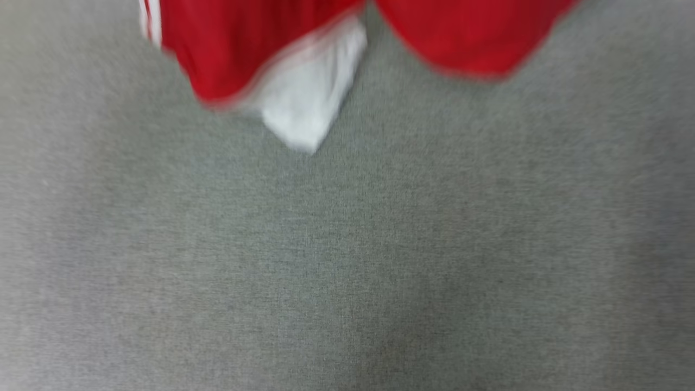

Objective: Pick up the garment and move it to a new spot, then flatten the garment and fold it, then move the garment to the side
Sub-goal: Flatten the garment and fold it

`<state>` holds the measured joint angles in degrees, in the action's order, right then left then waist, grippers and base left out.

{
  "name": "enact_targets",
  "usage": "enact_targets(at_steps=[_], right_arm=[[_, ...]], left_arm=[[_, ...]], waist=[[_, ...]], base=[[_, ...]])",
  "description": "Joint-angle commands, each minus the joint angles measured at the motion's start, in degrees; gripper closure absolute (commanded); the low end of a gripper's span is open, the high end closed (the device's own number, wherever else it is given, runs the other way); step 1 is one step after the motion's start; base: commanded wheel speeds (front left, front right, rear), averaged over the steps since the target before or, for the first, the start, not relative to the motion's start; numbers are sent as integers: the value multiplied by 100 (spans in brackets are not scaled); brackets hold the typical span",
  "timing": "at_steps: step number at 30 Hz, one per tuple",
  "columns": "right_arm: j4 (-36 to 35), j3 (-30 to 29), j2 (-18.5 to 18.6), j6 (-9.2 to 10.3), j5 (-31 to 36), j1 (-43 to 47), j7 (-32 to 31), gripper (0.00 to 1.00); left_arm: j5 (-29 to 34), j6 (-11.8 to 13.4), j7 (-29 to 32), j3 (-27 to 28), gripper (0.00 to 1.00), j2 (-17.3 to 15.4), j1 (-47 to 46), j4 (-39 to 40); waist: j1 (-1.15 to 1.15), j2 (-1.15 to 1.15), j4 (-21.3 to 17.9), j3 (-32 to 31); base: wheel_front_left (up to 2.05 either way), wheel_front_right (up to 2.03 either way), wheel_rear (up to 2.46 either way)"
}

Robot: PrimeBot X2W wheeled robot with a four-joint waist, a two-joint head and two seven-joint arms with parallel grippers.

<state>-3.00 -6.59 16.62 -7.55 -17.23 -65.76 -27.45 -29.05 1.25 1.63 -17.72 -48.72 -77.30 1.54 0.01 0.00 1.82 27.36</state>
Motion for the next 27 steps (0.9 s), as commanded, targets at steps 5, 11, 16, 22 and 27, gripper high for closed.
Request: enact_targets(at_steps=[5,11,16,22,27], right_arm=[[951,28,-22,12,464,-1130,554,100],[1953,-43,-135,13,902,-2134,1221,100],[2823,-160,-226,14,1234,-2809,1891,100],[3474,-142,-282,13,1432,-2953,2513,100],[3821,-45,-297,12,1345,-2533,2845,100]], left_arm=[[488,-331,-172,-324,100,336,-1518,-1223],[985,-442,-627,-544,100,705,-2937,-2444],[1275,-478,-1137,-738,100,1041,-3722,-3355],[1233,-420,-1589,-820,100,1398,-3423,-3913],[1080,-419,-1684,-857,100,1754,-2545,-3801]], waist=[[-1,0,106,847],[-1,0,134,1190],[-1,0,209,1395],[-1,0,306,1575],[-1,0,399,1570]], base=[[0,0,0],[0,0,0],[0,0,0],[0,0,0],[0,0,0]])
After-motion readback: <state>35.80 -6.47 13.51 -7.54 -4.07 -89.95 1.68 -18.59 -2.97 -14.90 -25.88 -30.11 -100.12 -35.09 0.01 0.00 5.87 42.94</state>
